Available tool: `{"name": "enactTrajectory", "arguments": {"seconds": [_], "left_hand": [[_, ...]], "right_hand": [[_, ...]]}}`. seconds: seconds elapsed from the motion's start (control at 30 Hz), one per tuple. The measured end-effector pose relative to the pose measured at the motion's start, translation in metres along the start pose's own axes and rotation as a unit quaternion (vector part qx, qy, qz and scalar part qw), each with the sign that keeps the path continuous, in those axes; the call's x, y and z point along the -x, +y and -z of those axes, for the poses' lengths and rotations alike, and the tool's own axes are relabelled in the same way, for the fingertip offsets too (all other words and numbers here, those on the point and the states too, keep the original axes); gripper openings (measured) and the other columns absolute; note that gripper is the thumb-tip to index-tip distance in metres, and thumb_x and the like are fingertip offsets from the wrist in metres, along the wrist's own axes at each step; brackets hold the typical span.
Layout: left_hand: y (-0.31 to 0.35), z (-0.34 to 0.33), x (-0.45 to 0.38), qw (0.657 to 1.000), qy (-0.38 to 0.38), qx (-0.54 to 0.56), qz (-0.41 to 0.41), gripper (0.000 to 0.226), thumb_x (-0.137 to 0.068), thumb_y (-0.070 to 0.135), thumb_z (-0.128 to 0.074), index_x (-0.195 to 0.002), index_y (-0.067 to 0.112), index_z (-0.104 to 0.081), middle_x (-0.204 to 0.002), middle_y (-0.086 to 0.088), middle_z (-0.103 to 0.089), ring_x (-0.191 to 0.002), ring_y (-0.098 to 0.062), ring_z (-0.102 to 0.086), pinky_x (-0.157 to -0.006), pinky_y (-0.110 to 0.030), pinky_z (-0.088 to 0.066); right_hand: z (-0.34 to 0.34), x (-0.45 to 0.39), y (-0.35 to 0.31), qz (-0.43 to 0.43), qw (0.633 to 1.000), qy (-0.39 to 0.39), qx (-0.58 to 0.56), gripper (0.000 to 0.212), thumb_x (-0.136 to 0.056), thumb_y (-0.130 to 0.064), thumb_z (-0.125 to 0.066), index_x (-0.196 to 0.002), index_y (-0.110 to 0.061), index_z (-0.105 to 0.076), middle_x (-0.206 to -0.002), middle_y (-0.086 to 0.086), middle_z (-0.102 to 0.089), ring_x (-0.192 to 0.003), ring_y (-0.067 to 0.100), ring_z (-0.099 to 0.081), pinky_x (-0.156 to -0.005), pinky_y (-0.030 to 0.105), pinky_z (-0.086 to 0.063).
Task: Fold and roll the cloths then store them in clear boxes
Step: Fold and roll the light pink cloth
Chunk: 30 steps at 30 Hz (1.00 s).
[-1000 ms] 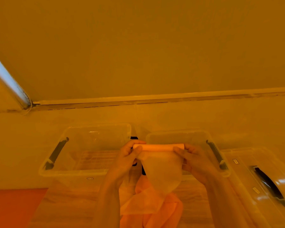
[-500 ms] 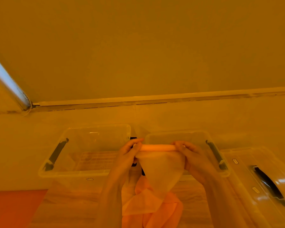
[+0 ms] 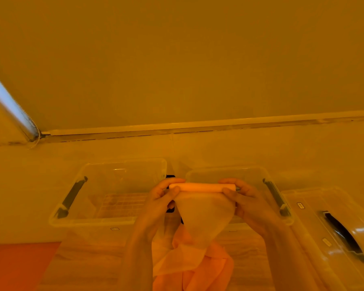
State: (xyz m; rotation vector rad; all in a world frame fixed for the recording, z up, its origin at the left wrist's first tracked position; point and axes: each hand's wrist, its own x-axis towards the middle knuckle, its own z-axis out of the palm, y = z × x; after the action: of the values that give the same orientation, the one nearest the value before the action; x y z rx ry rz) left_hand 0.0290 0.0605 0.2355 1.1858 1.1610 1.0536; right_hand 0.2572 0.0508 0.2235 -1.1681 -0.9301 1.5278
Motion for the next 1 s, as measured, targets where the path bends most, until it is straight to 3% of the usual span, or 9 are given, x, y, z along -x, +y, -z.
{"name": "enactTrajectory", "arguments": {"seconds": [0.2, 0.37, 0.53, 0.63, 0.73, 0.87, 1.0], "left_hand": [[0.0007, -0.0021, -0.0005, 1.000, 0.006, -0.009, -0.017, 0.023, -0.085, 0.011, -0.064, -0.108, 0.017, -0.064, -0.081, 0.001, -0.068, -0.066, -0.006, -0.059, -0.053, -0.015, -0.045], [0.0004, 0.0009, -0.0008, 1.000, 0.001, -0.021, -0.010, 0.022, -0.086, 0.012, -0.063, -0.108, 0.017, -0.064, -0.083, 0.002, -0.069, -0.069, -0.008, -0.063, -0.057, -0.017, -0.049], [-0.0004, 0.0034, -0.0011, 0.999, -0.005, -0.048, -0.009, 0.021, -0.087, 0.017, -0.063, -0.107, 0.023, -0.065, -0.097, -0.003, -0.067, -0.083, -0.017, -0.061, -0.070, -0.029, -0.050], [-0.0016, 0.0012, -0.0021, 0.999, 0.006, -0.053, -0.009, 0.016, -0.090, 0.027, -0.057, -0.103, 0.026, -0.067, -0.103, -0.005, -0.064, -0.087, -0.023, -0.058, -0.072, -0.033, -0.047], [-0.0017, 0.0011, -0.0038, 0.998, 0.032, -0.056, -0.010, 0.022, -0.095, 0.030, -0.049, -0.097, 0.028, -0.070, -0.097, 0.001, -0.062, -0.086, -0.021, -0.056, -0.070, -0.032, -0.045], [-0.0022, 0.0042, -0.0041, 0.998, 0.009, -0.060, 0.006, 0.025, -0.091, 0.033, -0.054, -0.114, 0.032, -0.063, -0.109, -0.001, -0.061, -0.099, -0.021, -0.061, -0.085, -0.037, -0.053], [-0.0003, 0.0025, -0.0016, 0.998, -0.005, -0.056, -0.002, 0.016, -0.091, 0.026, -0.056, -0.094, 0.025, -0.071, -0.086, -0.012, -0.061, -0.077, -0.024, -0.053, -0.069, -0.036, -0.041]], "right_hand": [[-0.0079, 0.0002, -0.0021, 0.012, 1.000, 0.019, -0.003, 0.015, -0.088, -0.017, -0.059, -0.101, -0.016, -0.067, -0.093, 0.006, -0.066, -0.081, 0.020, -0.062, -0.065, 0.033, -0.051], [-0.0089, -0.0018, -0.0003, 0.026, 0.998, 0.040, 0.028, 0.012, -0.086, -0.017, -0.063, -0.096, -0.018, -0.069, -0.088, 0.009, -0.065, -0.077, 0.022, -0.059, -0.061, 0.032, -0.046], [-0.0066, -0.0021, -0.0002, 0.007, 0.999, 0.006, 0.052, 0.015, -0.088, -0.017, -0.060, -0.098, -0.018, -0.071, -0.096, 0.009, -0.072, -0.090, 0.023, -0.066, -0.081, 0.042, -0.052], [-0.0039, -0.0016, -0.0014, 0.015, 0.997, 0.012, 0.074, 0.015, -0.089, -0.020, -0.059, -0.099, -0.019, -0.071, -0.092, 0.008, -0.071, -0.084, 0.022, -0.067, -0.075, 0.041, -0.055], [-0.0042, -0.0014, -0.0012, 0.005, 0.998, 0.013, 0.066, 0.014, -0.089, -0.019, -0.060, -0.099, -0.017, -0.069, -0.087, 0.005, -0.071, -0.075, 0.017, -0.068, -0.061, 0.032, -0.055], [-0.0042, -0.0027, 0.0000, -0.025, 0.999, 0.033, 0.017, 0.011, -0.085, -0.016, -0.064, -0.095, -0.016, -0.069, -0.086, 0.005, -0.072, -0.079, 0.020, -0.068, -0.064, 0.035, -0.055], [-0.0052, -0.0031, 0.0010, -0.039, 0.998, 0.048, -0.032, 0.025, -0.080, -0.027, -0.067, -0.098, -0.010, -0.069, -0.092, 0.010, -0.068, -0.088, 0.026, -0.065, -0.075, 0.043, -0.053]]}}
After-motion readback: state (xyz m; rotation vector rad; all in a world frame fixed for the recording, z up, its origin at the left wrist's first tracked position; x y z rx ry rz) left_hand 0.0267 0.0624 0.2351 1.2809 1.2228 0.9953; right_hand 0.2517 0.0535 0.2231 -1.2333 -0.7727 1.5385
